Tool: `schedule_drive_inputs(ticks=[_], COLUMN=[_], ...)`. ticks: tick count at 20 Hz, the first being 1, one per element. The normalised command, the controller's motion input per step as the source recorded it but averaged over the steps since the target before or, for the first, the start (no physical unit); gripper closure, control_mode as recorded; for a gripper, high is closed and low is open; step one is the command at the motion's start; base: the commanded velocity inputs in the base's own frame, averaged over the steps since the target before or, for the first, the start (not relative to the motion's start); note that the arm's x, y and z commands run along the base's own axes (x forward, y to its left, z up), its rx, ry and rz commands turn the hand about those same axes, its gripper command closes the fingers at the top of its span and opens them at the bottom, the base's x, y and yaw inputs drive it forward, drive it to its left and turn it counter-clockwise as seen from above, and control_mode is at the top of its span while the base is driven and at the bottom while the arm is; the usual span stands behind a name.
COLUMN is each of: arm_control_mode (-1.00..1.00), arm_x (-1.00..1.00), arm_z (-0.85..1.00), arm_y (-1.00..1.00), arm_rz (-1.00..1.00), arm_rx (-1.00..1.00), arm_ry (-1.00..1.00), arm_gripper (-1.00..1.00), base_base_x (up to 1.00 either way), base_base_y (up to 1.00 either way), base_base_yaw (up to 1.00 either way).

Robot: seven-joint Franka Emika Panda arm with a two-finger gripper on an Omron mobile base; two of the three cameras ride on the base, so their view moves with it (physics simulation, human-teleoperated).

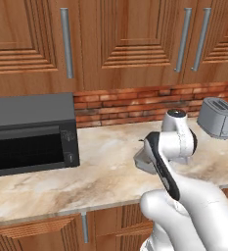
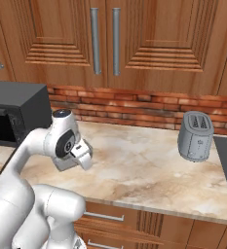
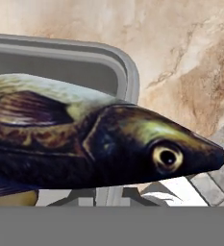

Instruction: Place the tupperware on the second highest shelf of the fridge. Make space for the tupperware among the existing items by rearranging them on the shelves if needed. Close the fridge door when finished.

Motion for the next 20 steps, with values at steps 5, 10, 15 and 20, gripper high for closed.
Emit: schedule_drive_inputs(ticks=[5,10,15,20], arm_control_mode=[-1.0,-1.0,-1.0,-1.0], arm_x=[-0.7,-0.56,-0.48,-0.59], arm_z=[0.84,0.98,1.0,0.66], arm_y=[0.0,0.0,0.02,0.12], arm_rz=[-0.4,-0.3,-0.21,-0.07], arm_rx=[0.0,0.0,0.0,0.0], arm_ry=[-0.11,-0.18,-0.13,0.0], arm_gripper=[1.0,1.0,1.0,1.0], base_base_x=[0.0,0.0,0.0,0.0], base_base_y=[0.0,0.0,0.0,0.0], base_base_yaw=[0.0,0.0,0.0,0.0])
